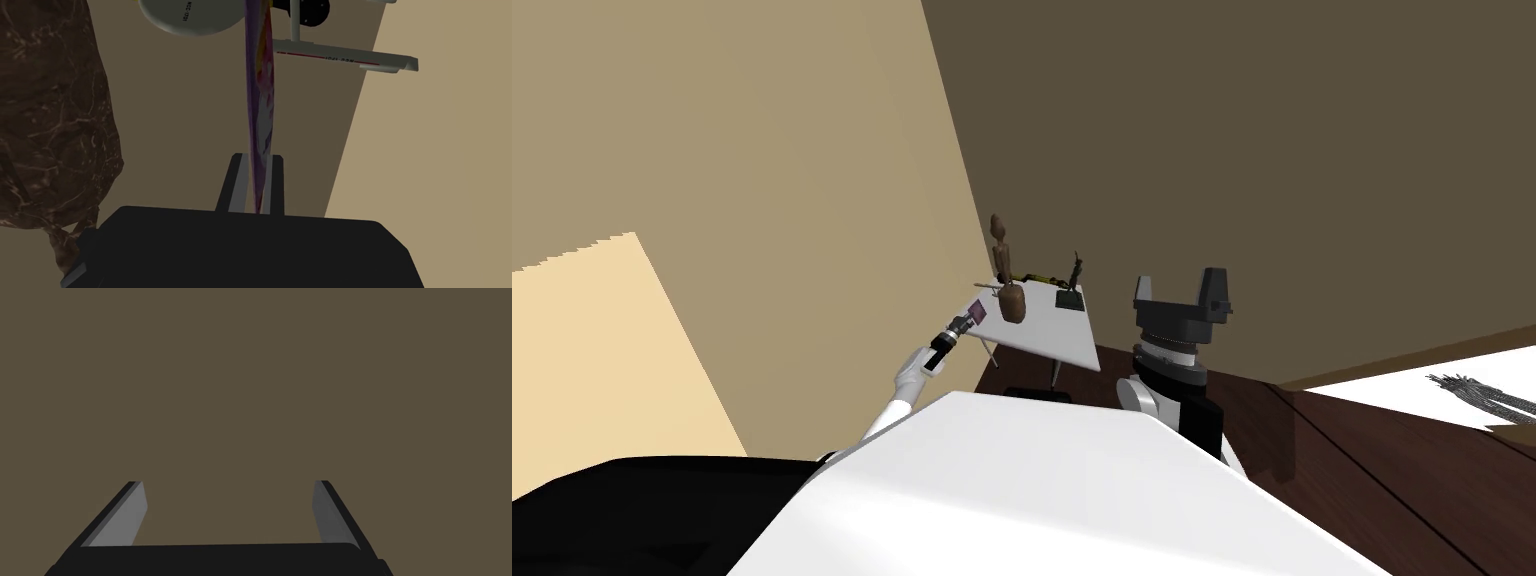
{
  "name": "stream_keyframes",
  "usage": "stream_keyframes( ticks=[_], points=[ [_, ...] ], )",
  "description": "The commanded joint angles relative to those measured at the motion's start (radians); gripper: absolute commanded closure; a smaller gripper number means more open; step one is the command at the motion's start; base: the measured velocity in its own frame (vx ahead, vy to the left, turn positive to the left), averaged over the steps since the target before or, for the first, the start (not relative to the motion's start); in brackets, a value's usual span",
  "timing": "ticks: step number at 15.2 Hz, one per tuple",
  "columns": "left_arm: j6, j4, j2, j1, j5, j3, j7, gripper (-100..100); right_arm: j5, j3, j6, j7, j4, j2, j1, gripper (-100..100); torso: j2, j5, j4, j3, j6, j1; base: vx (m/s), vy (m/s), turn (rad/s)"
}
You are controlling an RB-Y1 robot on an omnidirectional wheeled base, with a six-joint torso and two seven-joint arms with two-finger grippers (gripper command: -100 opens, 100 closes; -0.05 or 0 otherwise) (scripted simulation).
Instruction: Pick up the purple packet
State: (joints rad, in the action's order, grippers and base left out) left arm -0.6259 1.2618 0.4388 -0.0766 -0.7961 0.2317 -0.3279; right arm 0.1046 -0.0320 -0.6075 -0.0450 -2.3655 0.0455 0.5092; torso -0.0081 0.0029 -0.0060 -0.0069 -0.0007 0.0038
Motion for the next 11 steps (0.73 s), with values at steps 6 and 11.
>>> stream_keyframes(
  ticks=[6, 11],
  points=[
    [-0.003, 0.131, -0.015, -0.087, -0.060, 0.025, 0.054, 100, 0.000, 0.000, 0.000, 0.000, 0.000, 0.000, 0.000, 0, 0.000, 0.000, 0.000, 0.000, 0.000, 0.000, 0.058, -0.012, 0.045],
    [-0.007, 0.203, -0.029, -0.151, -0.111, 0.048, 0.100, 100, 0.000, 0.000, 0.000, 0.000, 0.000, 0.000, 0.000, 0, 0.001, -0.001, 0.001, 0.001, 0.000, -0.001, 0.059, -0.012, 0.057]
  ],
)
